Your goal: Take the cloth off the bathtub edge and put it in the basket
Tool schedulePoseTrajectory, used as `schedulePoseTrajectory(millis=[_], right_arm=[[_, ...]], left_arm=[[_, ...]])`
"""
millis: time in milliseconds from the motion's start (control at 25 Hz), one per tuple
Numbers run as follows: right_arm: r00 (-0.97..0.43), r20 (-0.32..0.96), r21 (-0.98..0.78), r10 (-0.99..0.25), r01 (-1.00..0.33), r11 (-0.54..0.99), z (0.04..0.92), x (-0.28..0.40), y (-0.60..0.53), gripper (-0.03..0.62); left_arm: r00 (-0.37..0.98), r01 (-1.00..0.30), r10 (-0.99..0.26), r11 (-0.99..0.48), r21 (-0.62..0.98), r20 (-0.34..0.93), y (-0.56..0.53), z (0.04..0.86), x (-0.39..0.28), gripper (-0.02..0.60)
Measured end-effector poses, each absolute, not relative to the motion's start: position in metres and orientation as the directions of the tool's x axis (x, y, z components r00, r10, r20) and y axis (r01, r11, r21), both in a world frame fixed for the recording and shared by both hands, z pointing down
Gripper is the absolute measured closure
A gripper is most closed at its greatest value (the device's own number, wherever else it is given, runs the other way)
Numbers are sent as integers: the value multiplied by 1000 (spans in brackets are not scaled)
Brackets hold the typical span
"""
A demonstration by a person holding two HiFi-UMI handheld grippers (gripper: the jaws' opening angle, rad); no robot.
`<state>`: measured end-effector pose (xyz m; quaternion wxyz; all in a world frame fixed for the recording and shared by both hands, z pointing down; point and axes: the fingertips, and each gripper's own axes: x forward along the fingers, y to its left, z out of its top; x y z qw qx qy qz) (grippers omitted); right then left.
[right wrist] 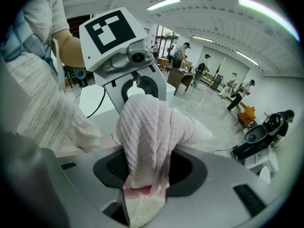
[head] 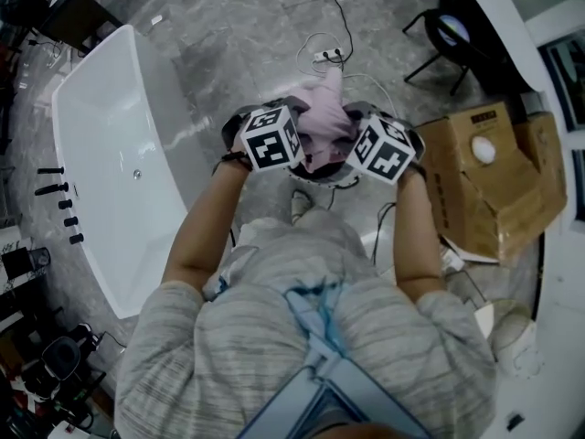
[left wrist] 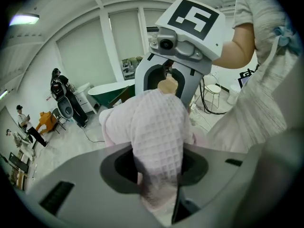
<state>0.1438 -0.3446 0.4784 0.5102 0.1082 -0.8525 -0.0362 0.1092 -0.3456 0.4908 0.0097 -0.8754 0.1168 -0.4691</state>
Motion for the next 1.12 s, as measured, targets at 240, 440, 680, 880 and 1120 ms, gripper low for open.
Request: schedulePoseTrajectory(millis=[240, 440, 680, 880, 1120], right_arm=[[-445, 872, 119, -204, -213, 970, 507, 164, -346, 398], [-430, 881, 87, -196, -261, 961, 536, 178, -347, 398], [-401, 902, 40, -162, -296, 954, 574, 187, -348, 398], [-376, 917, 17, -136, -303, 953, 609, 191, -351, 398], [-352, 928, -6, -122, -342, 940, 640, 187, -357, 399]], left_arm=[[544, -134, -145, -987, -84, 826, -349, 517, 129, 422], [543, -91, -91, -995, -50, 835, -352, 545, 142, 422], [524, -56, -16, -998, 15, 851, -353, 590, 148, 422], [516, -36, 17, -998, 41, 856, -355, 621, 152, 422], [475, -21, 47, -998, 65, 879, -362, 654, 144, 420]])
